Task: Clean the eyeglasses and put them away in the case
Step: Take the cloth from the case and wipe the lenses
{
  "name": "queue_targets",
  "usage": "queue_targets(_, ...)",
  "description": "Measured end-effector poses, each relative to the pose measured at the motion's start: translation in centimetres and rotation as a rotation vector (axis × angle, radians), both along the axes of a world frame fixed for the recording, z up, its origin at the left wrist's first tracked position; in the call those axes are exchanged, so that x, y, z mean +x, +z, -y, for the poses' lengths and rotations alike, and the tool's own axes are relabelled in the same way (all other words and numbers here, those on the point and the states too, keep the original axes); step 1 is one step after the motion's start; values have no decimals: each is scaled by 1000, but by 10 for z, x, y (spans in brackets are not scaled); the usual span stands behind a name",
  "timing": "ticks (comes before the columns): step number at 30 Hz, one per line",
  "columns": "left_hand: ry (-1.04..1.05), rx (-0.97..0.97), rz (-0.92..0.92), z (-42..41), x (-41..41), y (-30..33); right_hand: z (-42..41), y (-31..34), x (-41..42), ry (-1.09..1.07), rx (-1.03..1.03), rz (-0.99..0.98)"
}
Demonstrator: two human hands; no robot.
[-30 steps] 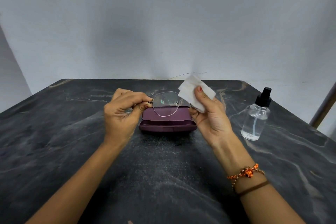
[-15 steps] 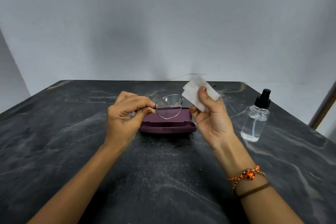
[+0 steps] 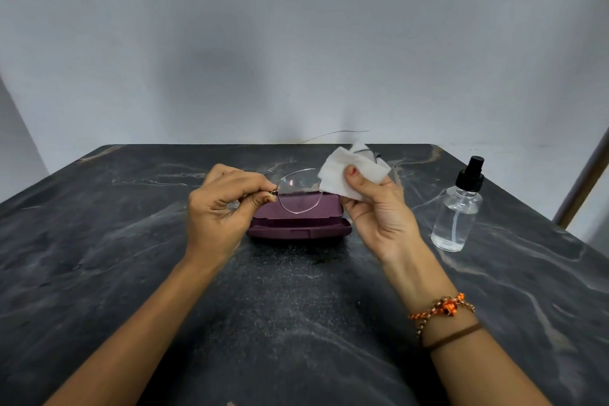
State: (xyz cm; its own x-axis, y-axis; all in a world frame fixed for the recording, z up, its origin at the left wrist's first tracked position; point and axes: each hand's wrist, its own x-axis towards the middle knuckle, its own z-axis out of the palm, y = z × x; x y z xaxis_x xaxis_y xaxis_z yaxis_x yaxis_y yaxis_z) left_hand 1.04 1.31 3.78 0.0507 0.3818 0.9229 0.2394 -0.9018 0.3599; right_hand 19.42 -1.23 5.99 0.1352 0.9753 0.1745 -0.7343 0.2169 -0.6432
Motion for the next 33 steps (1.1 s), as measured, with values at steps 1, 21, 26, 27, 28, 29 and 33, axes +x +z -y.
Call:
queue_targets(1, 5, -7, 13, -1, -1, 0, 0, 1, 1, 28, 13, 28)
queue_targets(21, 61, -4, 55, -3, -7, 3, 4, 2, 2, -66, -3, 244)
queue_targets(26, 59, 0, 39, -3, -5, 3, 6, 1, 1, -93, -58, 206)
queue_targets(27, 53, 6, 30, -2, -4, 3, 4, 1, 1, -69, -60, 108)
queue_targets(28, 48, 9, 26, -2, -3, 3, 2, 0, 1, -37, -56, 27)
queue_targets(29, 44, 9, 28, -2, -2, 3, 0, 0, 0, -6, -44, -29)
queue_targets(33, 46, 4, 49, -4, -7, 3, 2, 1, -4, 58, 43, -30)
